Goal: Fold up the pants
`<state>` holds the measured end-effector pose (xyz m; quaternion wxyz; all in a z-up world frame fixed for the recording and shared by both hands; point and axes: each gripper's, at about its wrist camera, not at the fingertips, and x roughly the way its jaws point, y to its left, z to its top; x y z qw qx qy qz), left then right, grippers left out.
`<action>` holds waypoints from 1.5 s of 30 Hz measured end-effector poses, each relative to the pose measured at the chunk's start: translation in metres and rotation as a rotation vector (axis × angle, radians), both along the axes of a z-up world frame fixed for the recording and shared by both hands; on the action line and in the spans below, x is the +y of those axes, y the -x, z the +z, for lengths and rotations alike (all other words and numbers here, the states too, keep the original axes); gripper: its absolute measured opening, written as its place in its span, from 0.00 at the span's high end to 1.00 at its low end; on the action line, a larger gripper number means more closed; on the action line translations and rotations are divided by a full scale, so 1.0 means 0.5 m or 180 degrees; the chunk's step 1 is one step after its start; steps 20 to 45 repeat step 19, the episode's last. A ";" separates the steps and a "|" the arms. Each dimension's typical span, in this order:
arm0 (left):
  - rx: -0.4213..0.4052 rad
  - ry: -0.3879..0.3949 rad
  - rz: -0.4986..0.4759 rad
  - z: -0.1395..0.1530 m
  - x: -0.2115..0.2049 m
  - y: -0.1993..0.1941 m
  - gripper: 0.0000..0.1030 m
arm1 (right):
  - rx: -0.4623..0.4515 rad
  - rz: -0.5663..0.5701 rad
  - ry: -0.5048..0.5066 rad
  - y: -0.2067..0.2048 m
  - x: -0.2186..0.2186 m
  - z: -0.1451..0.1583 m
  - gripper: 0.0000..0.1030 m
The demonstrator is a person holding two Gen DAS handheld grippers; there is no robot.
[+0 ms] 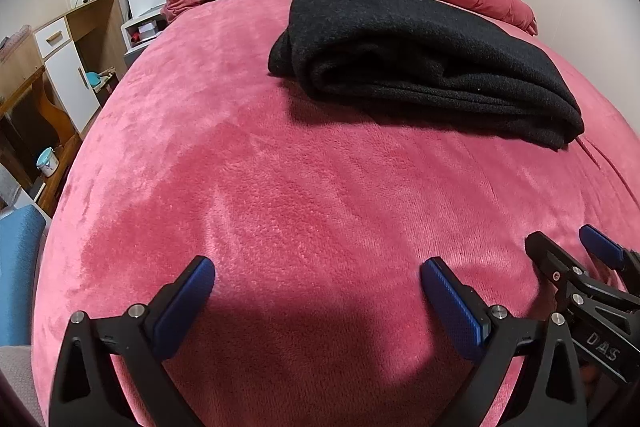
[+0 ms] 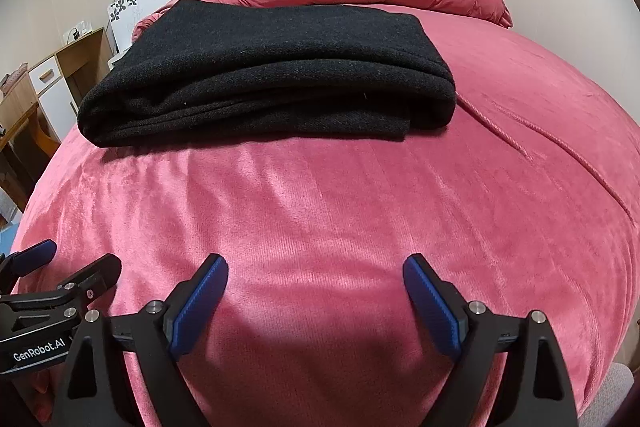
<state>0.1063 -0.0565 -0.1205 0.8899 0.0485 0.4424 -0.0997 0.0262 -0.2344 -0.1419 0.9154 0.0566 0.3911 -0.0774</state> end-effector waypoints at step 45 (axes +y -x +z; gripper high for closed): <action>-0.0115 0.0222 0.0420 0.026 0.041 -0.015 0.00 | -0.0043 0.0153 0.0093 -0.037 0.023 0.042 0.05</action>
